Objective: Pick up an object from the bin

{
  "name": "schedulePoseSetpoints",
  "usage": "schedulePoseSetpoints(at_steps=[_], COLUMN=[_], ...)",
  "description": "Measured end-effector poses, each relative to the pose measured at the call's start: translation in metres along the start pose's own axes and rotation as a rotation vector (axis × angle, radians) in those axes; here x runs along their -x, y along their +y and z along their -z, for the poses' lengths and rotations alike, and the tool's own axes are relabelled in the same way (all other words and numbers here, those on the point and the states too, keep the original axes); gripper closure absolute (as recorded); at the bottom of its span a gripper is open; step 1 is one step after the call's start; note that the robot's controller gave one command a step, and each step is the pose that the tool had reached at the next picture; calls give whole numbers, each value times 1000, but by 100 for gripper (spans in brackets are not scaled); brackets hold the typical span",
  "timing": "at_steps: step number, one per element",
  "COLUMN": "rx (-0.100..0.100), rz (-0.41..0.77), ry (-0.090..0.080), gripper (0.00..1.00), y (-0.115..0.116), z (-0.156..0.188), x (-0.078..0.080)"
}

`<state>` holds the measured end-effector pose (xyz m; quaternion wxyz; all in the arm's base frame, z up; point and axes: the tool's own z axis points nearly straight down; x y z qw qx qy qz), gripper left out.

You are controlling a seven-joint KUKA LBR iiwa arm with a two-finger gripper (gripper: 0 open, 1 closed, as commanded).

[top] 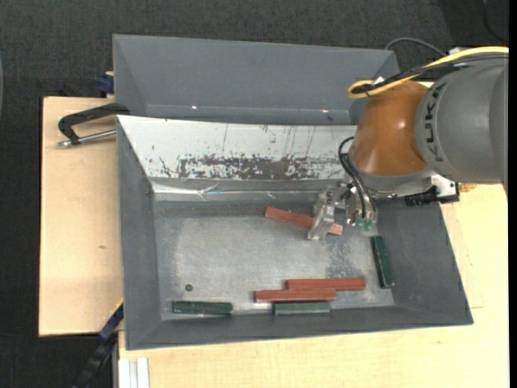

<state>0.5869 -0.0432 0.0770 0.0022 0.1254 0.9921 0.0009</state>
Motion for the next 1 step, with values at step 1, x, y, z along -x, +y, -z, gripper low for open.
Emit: schedulePoseSetpoints(at_steps=[1], rx=[0], rz=[111], ry=[-4], gripper=[100], y=[12], z=[161], x=[-47])
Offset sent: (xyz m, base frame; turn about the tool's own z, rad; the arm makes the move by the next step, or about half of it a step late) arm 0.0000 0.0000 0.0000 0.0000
